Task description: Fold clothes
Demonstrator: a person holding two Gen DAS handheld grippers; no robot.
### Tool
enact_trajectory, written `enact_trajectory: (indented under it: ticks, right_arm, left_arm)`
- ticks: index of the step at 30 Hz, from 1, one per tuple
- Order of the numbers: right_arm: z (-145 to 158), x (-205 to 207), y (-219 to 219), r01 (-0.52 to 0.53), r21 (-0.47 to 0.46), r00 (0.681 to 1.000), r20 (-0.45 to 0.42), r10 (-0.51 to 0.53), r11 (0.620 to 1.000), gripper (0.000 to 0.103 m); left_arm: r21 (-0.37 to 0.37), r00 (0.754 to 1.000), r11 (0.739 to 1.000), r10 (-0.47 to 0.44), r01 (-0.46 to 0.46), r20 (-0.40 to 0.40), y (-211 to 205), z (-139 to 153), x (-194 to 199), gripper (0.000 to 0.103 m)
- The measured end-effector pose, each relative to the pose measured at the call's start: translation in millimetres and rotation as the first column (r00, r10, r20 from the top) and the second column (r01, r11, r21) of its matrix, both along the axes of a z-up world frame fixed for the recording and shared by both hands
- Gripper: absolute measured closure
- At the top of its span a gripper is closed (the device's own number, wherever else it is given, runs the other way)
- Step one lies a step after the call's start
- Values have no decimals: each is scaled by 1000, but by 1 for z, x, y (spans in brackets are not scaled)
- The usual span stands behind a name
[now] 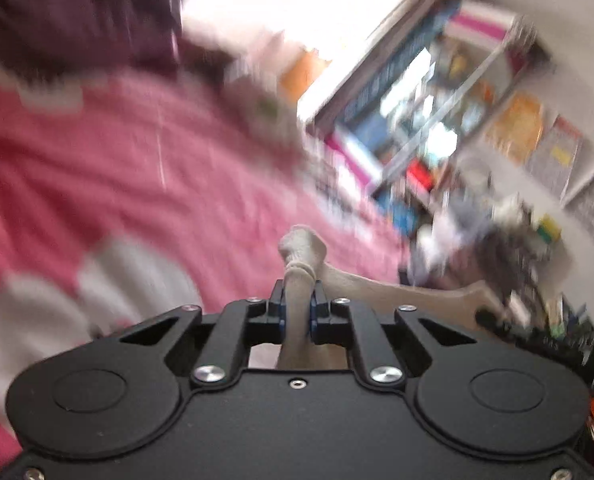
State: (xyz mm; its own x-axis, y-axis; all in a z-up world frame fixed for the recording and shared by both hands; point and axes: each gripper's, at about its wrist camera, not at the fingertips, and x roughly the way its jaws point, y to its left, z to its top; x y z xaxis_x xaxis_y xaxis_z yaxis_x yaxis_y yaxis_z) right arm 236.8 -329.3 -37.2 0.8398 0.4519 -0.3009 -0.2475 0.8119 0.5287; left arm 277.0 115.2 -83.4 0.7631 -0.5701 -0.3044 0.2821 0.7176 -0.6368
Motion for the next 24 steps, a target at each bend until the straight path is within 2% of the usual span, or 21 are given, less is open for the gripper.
enact_trajectory:
  ticks: [1, 2, 3, 4, 5, 6, 7, 8, 10, 12, 15, 16, 18, 19, 20, 21, 22, 24]
  right_arm:
    - [3, 3, -1, -11, 22, 1000, 28, 10, 1000, 93]
    - [2, 9, 0, -17, 18, 999, 38, 16, 1000, 93]
    - [-1, 19, 4, -19, -7, 999, 32, 19, 1000, 93]
    - [-4, 29, 8, -21, -32, 999, 27, 22, 999, 92]
    - [-10, 40, 10, -17, -63, 1000, -13, 16, 998, 81]
    - [-19, 53, 11, -7, -99, 997, -80, 0, 995, 76]
    - [-28, 66, 12, -1, -136, 989, -146, -19, 991, 76]
    - [-33, 73, 11, 0, -151, 982, -185, -29, 988, 76]
    - [-34, 75, 6, -6, -150, 979, -204, -25, 989, 69]
    - [-32, 73, 4, -18, -151, 981, -195, -12, 988, 49]
    - [-37, 77, 6, -31, -140, 976, -217, 0, 990, 47]
    - [-38, 78, 6, -35, -137, 974, -225, 4, 990, 47]
    - [-42, 80, 8, -44, -129, 971, -239, 12, 991, 48]
    - [-44, 81, 9, -56, -122, 969, -245, 24, 991, 50]
    - [-47, 82, 10, -74, -111, 968, -248, 44, 991, 60]
    - [-48, 82, 12, -85, -107, 968, -244, 57, 991, 87]
    - [-48, 82, 13, -91, -107, 970, -234, 64, 990, 94]
    - [-46, 82, 12, -82, -88, 978, -201, 62, 993, 94]
  left_arm:
    - [-1, 1000, 1000, 27, -27, 4, 4, -2, 2, 95]
    - [5, 999, 999, 51, -51, -6, 7, -5, 5, 90]
    - [32, 996, 997, 75, -74, -50, 8, -11, 10, 86]
    - [72, 988, 993, 101, -93, -115, 8, -19, 17, 77]
    - [91, 978, 990, 123, -109, -171, 11, -26, 21, 76]
    - [83, 971, 990, 131, -116, -202, 15, -30, 23, 76]
    - [67, 967, 990, 133, -121, -220, 20, -32, 23, 74]
    - [60, 964, 991, 133, -122, -230, 23, -31, 23, 63]
    - [69, 965, 991, 126, -113, -231, 27, -26, 22, 48]
    - [63, 964, 993, 115, -102, -239, 30, -24, 21, 48]
    - [58, 963, 995, 98, -86, -249, 29, -29, 19, 48]
    - [59, 963, 995, 93, -81, -252, 27, -31, 21, 49]
    - [66, 965, 996, 81, -66, -250, 21, -33, 23, 62]
    - [81, 966, 995, 78, -60, -246, 17, -34, 24, 79]
    - [101, 967, 993, 78, -55, -242, 14, -35, 24, 99]
    - [106, 969, 993, 77, -53, -233, 12, -36, 25, 98]
    - [91, 972, 995, 71, -52, -225, 13, -37, 26, 99]
    - [24, 974, 998, 55, -51, -219, 21, -37, 35, 99]
